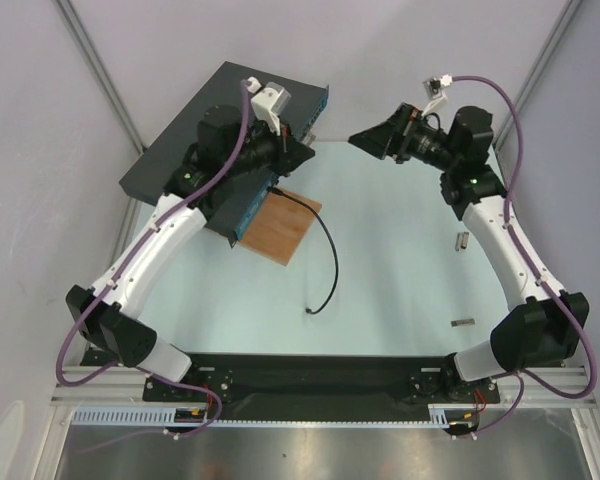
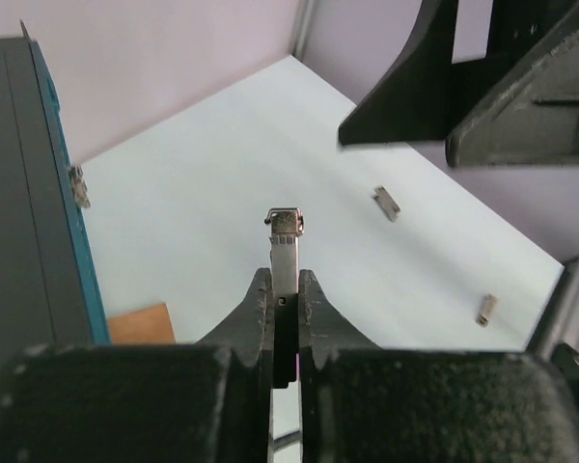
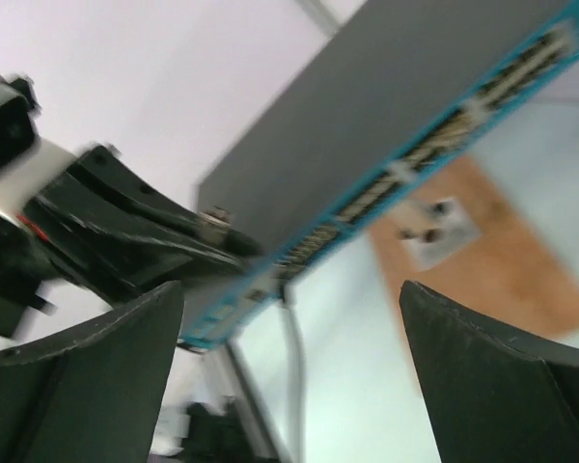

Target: Insert the plug into the switch port

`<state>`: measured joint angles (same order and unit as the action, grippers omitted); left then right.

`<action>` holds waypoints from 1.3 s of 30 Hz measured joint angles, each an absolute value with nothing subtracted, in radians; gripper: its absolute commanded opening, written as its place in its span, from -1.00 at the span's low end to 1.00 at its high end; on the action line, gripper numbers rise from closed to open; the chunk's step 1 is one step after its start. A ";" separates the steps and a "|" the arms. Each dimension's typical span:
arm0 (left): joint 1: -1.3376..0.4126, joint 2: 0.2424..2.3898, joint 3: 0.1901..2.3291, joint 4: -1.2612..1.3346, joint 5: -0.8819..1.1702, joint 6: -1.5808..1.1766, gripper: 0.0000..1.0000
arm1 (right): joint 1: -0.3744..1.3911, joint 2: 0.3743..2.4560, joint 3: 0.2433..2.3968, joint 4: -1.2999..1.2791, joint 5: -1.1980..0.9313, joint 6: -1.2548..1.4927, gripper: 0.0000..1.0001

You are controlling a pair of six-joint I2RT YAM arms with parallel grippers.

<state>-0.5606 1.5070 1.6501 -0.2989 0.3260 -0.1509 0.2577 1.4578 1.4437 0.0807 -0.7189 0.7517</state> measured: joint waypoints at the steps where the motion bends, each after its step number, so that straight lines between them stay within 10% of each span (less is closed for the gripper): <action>1: -0.535 1.505 1.650 -0.312 0.375 -0.163 -0.99 | 0.229 1.454 1.444 0.054 -0.741 0.694 0.99; 11: -0.506 1.492 1.650 -0.584 0.786 -0.202 -0.99 | 0.195 1.341 1.512 -0.454 -0.856 -0.158 0.92; 21: -0.548 1.404 1.450 -0.701 0.948 -0.230 -0.99 | 0.569 1.100 1.483 -0.747 -0.718 -0.938 0.22; 39: -0.598 1.378 1.400 -0.682 1.039 -0.325 -0.99 | 0.885 1.155 1.436 -0.831 -0.415 -1.228 0.06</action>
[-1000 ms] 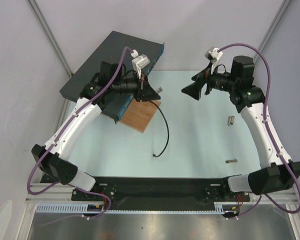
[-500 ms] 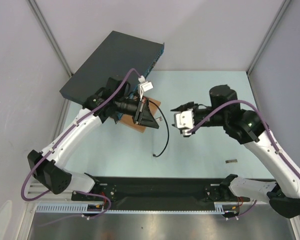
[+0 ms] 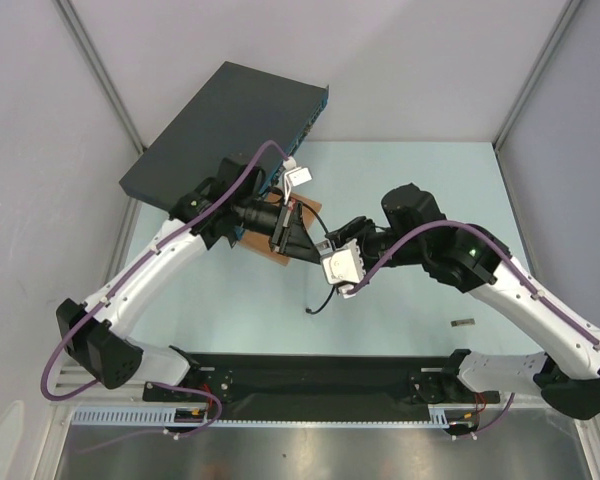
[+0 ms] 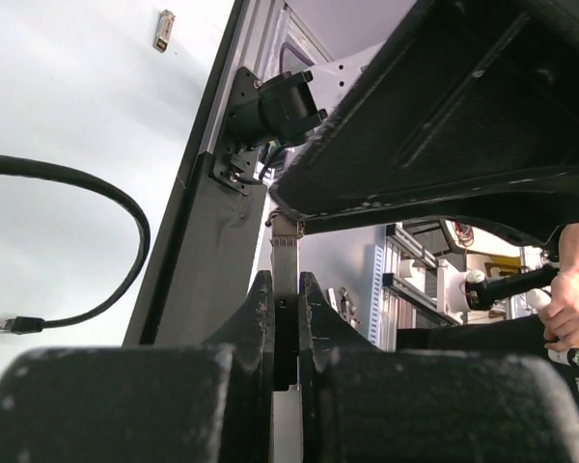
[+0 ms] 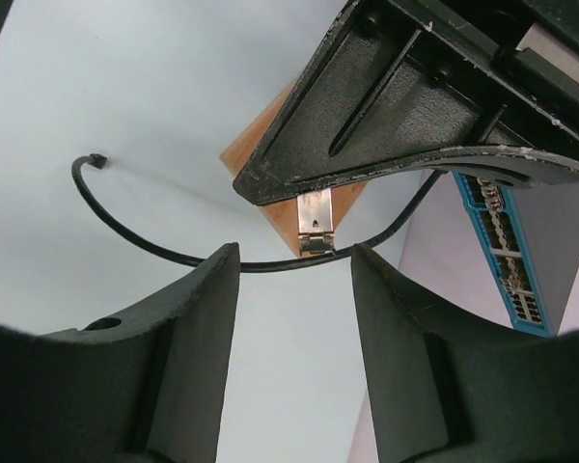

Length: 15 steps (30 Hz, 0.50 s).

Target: Insert the plug into the switch port

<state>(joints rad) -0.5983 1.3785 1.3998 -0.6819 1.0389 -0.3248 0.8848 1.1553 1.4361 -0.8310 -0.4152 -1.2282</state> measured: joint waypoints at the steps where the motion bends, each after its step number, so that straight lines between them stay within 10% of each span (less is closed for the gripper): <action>1: -0.599 1.378 1.399 -0.677 1.042 -0.331 -0.99 | 0.890 1.158 1.436 -0.830 -0.403 -1.232 0.04; 15: -0.605 1.378 1.393 -0.655 1.050 -0.367 -0.99 | 0.924 1.188 1.433 -0.809 -0.346 -1.248 -0.24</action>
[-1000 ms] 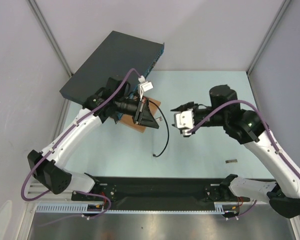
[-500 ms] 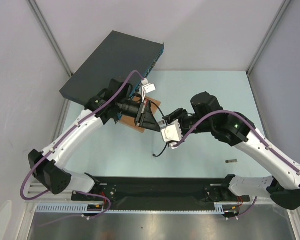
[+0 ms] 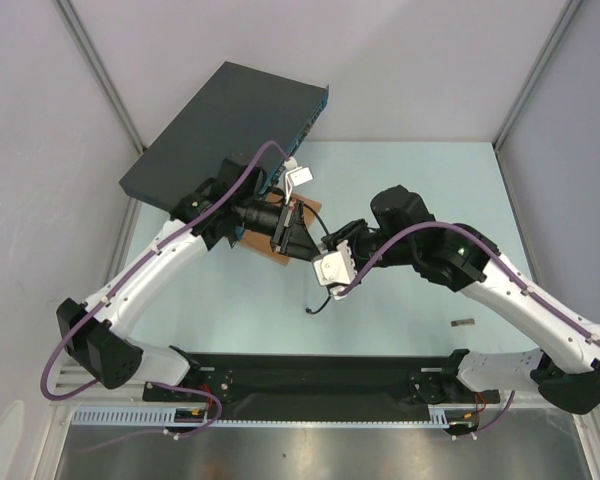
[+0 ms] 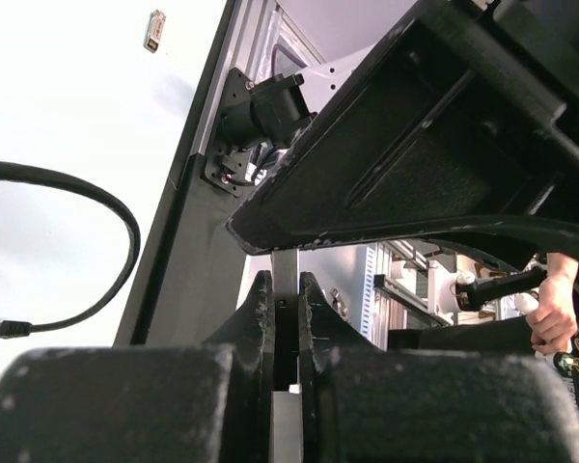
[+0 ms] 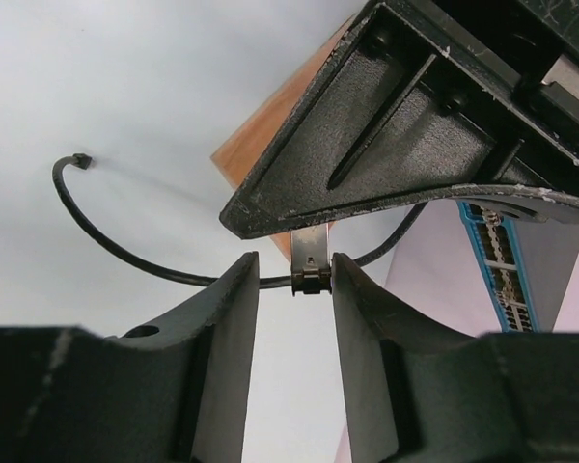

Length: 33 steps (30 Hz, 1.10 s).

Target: Insert the plug into the switch port

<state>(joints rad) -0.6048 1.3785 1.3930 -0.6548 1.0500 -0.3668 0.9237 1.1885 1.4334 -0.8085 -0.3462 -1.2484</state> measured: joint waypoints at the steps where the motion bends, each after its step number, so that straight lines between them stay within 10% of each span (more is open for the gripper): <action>1: -0.605 1.378 1.393 -0.653 1.050 -0.367 -0.99 | 0.924 1.190 1.433 -0.807 -0.344 -1.250 -0.32; 6: -0.607 1.378 1.393 -0.654 1.045 -0.366 -0.92 | 0.926 1.199 1.433 -0.784 -0.329 -1.249 -0.87; 18: -0.480 1.370 1.504 -0.629 1.021 -0.347 0.66 | 0.795 1.213 1.445 -0.783 -0.349 -1.105 -1.00; 33: 0.097 1.009 1.464 -0.429 0.714 -0.421 0.91 | 0.496 1.654 1.944 -0.881 -0.386 -0.669 -1.00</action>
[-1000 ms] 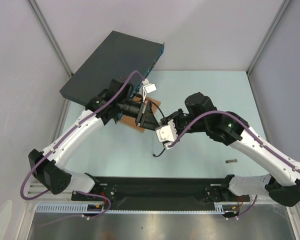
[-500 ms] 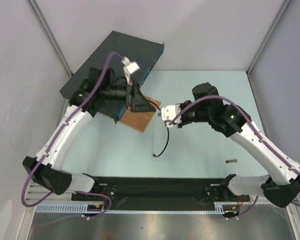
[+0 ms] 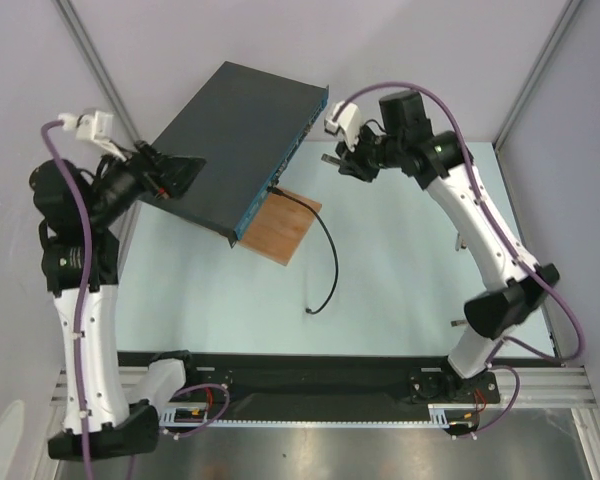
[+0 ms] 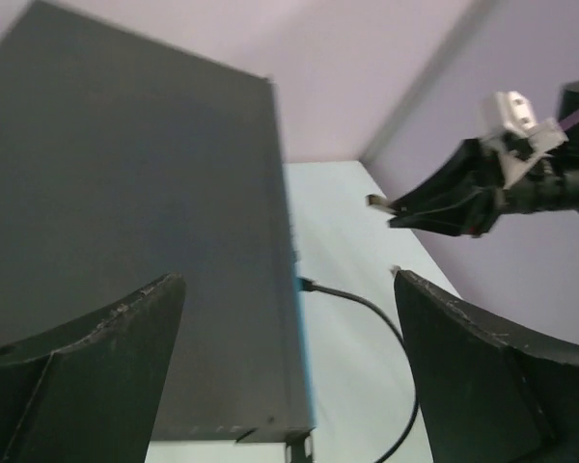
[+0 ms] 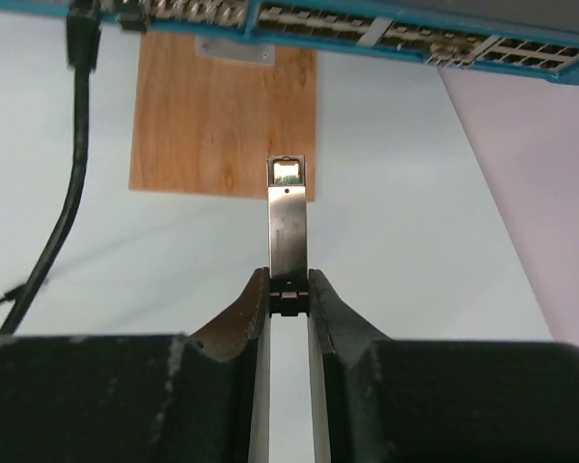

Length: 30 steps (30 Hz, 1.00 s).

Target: Insert the plug into the switch port

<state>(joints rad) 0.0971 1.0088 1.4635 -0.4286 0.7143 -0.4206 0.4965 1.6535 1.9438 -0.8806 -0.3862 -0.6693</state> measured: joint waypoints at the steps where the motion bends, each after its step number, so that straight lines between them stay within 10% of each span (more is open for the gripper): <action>1: 0.142 0.979 1.425 -0.425 0.705 -0.433 0.95 | 0.498 1.695 2.008 -0.905 -0.386 -0.643 -1.00; 11: 0.429 0.748 1.045 -0.398 0.777 -0.599 1.00 | 0.570 1.861 2.231 -1.087 -0.376 -0.519 -1.00; 30: 0.450 0.751 0.778 -0.216 0.877 -0.773 0.99 | 0.656 1.873 2.140 -1.037 -0.344 -0.410 -1.00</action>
